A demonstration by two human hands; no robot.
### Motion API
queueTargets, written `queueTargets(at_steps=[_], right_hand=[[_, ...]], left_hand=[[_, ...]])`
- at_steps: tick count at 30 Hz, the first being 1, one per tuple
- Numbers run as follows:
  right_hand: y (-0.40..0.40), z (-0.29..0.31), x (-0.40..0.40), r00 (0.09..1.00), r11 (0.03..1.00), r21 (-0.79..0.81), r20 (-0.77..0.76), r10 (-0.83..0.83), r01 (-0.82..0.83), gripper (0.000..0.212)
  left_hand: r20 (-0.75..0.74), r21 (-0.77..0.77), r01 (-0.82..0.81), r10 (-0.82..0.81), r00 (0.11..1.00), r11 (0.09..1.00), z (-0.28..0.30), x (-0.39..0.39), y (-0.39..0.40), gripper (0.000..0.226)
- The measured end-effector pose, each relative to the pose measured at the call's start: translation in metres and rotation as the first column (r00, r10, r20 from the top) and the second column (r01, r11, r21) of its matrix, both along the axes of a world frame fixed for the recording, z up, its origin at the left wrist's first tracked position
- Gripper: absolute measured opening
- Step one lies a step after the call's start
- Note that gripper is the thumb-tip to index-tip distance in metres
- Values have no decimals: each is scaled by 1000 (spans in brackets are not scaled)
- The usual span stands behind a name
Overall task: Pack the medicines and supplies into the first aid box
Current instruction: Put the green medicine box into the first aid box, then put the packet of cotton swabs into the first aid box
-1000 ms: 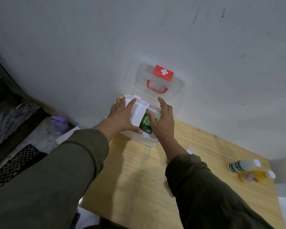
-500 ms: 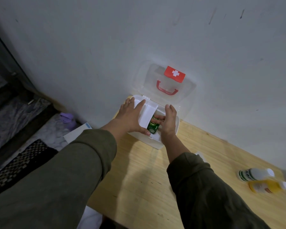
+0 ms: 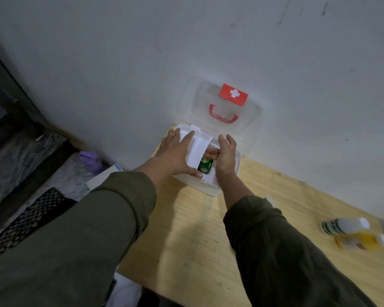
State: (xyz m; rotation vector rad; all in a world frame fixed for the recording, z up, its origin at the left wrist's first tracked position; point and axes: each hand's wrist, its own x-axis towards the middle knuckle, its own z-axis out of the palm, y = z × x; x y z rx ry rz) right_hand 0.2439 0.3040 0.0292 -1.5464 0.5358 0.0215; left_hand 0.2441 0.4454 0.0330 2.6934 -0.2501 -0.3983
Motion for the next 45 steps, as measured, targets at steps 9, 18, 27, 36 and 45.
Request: queueTargets(at_steps=[9, 18, 27, 36, 45], right_hand=[[-49, 43, -15, 991, 932, -362, 130, 34, 16, 55], [-136, 41, -87, 991, 812, -569, 106, -81, 127, 63], [-190, -4, -161, 988, 753, -657, -76, -132, 50, 84], [-200, -51, -177, 977, 741, -666, -200, -68, -85, 101], [-205, -57, -169, 980, 739, -671, -182, -81, -63, 97]], left_hand=[[92, -149, 127, -114, 989, 981, 16, -3, -26, 101], [151, -253, 386, -358, 922, 887, 21, -25, -114, 78], [-38, -161, 514, -526, 850, 842, -14, -48, -188, 82], [-219, -147, 476, -498, 839, 867, -44, -53, -217, 91], [-245, -164, 384, -414, 876, 909, -53, -49, -224, 90]])
